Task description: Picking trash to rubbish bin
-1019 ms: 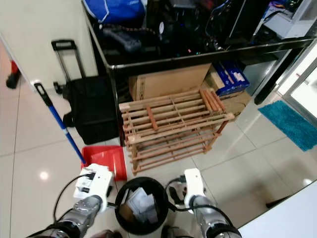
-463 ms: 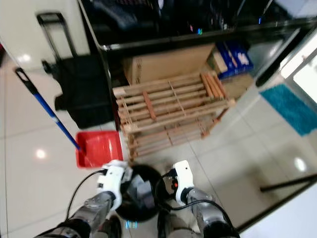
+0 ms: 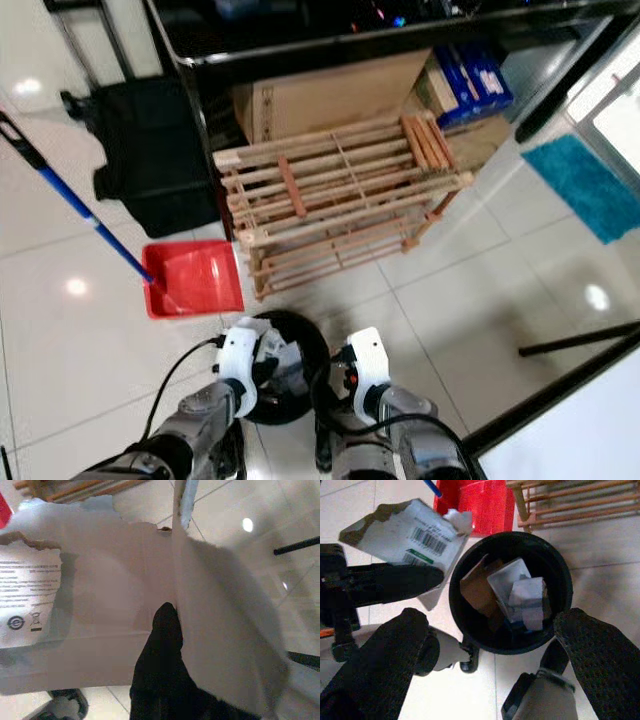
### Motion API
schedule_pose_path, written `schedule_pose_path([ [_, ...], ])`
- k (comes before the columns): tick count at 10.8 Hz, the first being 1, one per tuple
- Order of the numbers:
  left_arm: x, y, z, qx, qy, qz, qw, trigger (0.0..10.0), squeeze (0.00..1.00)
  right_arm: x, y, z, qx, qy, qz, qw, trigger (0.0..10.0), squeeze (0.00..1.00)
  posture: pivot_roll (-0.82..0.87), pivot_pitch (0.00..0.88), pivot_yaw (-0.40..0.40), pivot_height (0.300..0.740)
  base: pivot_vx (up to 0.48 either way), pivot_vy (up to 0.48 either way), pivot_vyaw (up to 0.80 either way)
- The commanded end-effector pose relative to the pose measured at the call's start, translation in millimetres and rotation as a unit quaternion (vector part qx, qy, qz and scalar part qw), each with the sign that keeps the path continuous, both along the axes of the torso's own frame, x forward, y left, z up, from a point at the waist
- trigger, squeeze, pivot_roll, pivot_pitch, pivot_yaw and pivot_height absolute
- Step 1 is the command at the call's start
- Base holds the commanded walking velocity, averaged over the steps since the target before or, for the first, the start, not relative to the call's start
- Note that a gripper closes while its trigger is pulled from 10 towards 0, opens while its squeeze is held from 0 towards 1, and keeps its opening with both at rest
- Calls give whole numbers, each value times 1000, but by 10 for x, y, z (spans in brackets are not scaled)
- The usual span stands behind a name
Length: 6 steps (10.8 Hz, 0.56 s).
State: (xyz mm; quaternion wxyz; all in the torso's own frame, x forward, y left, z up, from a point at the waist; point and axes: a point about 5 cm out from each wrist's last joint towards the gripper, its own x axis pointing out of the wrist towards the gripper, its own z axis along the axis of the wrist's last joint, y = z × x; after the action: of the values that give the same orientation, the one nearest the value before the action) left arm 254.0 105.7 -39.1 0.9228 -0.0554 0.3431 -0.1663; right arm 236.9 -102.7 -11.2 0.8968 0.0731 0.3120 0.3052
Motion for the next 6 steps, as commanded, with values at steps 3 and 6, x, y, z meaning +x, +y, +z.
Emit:
schedule_pose_path([
  [3,-109,-57,-77,-10,25,-4,1000,10000,1000,-76,-82,-42,-2,21,-17,1000,10000,0,-222,320,-143,740,0,0,0],
  [6,-100,-36,-72,-14,25,-4,1000,10000,1000,-91,-75,-18,-3,26,-15,1000,10000,0,-217,327,-144,740,0,0,0],
])
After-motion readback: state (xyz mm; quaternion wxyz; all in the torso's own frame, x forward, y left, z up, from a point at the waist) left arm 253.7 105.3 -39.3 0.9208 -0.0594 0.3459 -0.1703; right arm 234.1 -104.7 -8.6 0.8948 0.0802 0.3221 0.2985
